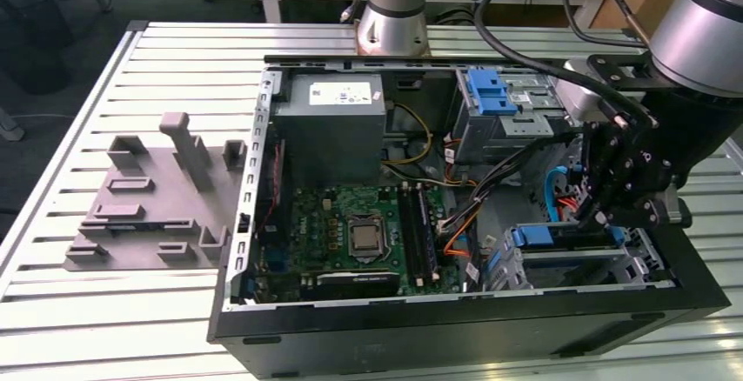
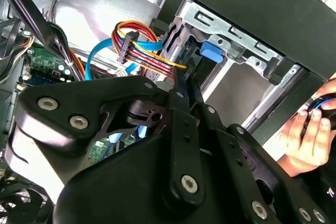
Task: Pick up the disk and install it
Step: 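Insert the first disk wire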
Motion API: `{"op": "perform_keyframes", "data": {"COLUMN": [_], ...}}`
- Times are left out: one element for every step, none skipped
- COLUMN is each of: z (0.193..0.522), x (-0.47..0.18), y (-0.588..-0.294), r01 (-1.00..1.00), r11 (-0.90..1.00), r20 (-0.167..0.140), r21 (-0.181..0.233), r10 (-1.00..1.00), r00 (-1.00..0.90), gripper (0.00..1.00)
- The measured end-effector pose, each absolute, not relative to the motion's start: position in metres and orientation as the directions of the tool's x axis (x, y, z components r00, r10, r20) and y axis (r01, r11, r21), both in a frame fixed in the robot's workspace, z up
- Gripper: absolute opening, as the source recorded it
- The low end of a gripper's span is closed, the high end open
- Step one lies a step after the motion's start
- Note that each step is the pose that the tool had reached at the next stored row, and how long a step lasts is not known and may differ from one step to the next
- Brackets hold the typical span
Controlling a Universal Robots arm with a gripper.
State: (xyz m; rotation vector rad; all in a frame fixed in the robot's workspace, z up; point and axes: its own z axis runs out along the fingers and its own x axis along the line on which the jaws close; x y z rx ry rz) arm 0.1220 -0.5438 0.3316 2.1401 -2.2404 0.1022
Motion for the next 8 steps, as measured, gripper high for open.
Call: {"op": "perform_keyframes", "data": {"z": [0.3315,0.3314,0.3314,0.3313,0.3312,0.331,0.3309,0.3306], "x": [0.122,0.122,0.122,0.122,0.122,0.122,0.122,0.122], "y": [-0.5438,-0.5438,-0.5438,-0.5438,-0.5438,-0.5438,-0.5438,-0.5438], "r01": [-0.999,-0.999,-0.999,-0.999,-0.999,-0.999,-0.999,-0.999], "r11": [0.045,0.045,0.045,0.045,0.045,0.045,0.045,0.045], "r20": [0.075,0.074,0.074,0.074,0.073,0.073,0.073,0.073], "r21": [-0.019,-0.019,-0.019,-0.019,-0.019,-0.019,-0.019,-0.019], "r10": [-0.996,-0.996,-0.996,-0.996,-0.996,-0.996,-0.996,-0.996], "r00": [-0.046,-0.046,-0.046,-0.046,-0.046,-0.046,-0.046,-0.046], "gripper": [0.17,0.17,0.17,0.17,0.17,0.17,0.17,0.17]}}
